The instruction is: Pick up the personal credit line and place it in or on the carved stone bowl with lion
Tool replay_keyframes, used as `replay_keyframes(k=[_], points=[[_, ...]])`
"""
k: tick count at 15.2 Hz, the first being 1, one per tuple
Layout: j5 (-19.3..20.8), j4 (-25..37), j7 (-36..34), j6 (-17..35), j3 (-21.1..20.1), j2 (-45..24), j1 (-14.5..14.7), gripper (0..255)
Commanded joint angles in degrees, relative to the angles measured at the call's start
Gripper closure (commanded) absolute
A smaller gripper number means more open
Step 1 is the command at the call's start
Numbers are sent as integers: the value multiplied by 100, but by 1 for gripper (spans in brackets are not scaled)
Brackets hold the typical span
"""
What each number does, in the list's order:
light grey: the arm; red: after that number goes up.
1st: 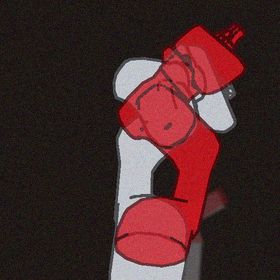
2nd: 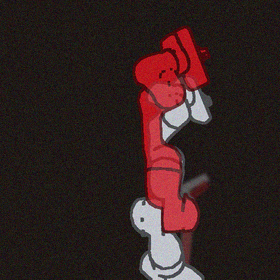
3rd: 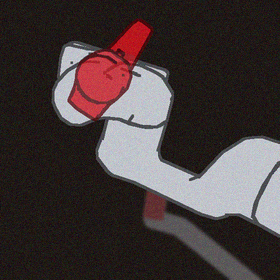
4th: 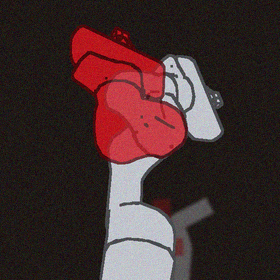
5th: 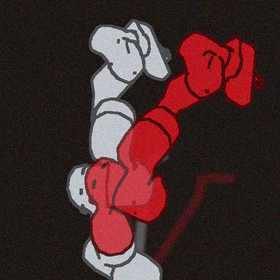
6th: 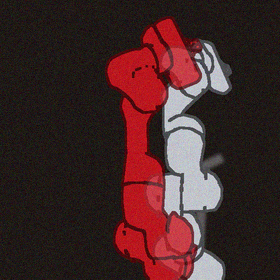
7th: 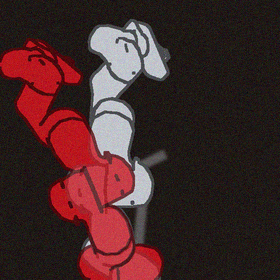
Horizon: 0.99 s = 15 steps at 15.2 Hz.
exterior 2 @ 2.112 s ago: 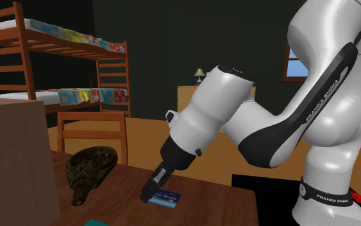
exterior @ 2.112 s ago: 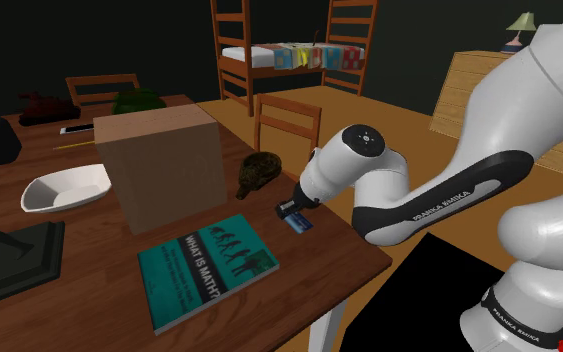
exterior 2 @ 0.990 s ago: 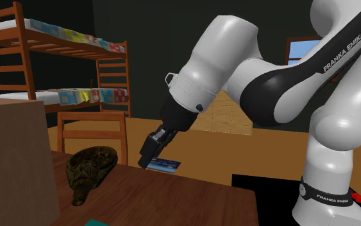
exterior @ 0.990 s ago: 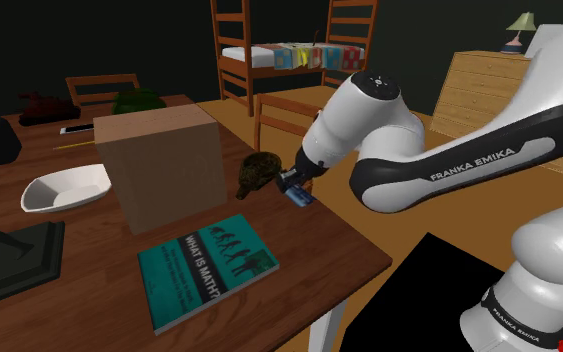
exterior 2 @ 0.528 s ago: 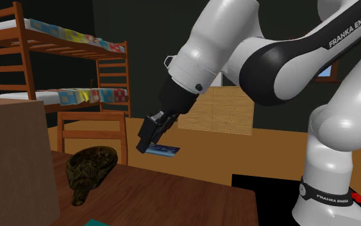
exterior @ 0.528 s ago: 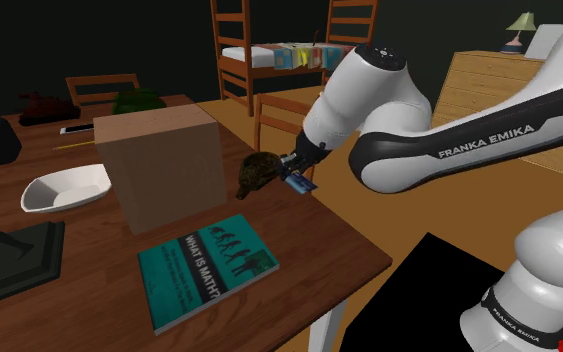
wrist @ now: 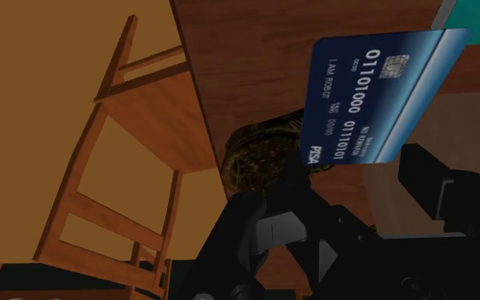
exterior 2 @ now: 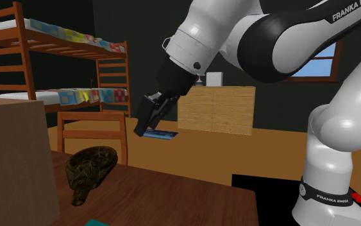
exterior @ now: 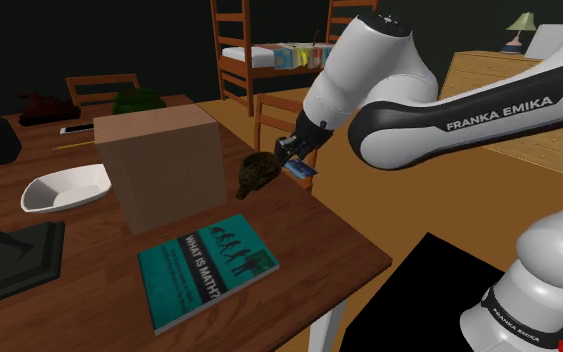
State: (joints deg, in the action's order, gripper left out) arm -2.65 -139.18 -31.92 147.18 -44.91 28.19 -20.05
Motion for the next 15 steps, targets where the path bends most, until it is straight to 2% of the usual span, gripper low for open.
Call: replay_keyframes(k=[1, 6, 8, 10, 12, 15], points=[[194, 276, -4, 25, -106, -306, -277, 255], [1138, 1243, -288, 39, -703, -1434, -1282, 255], [1729, 1690, -552, -50, -1016, -1982, -1681, 255], [2508, 2187, -927, -238, -1289, -2642, -1963, 255], [3331, 2732, -1294, -528, -1360, -3367, -1956, 255], [4169, 3605, -1517, -986, -1088, -4314, -1517, 255]])
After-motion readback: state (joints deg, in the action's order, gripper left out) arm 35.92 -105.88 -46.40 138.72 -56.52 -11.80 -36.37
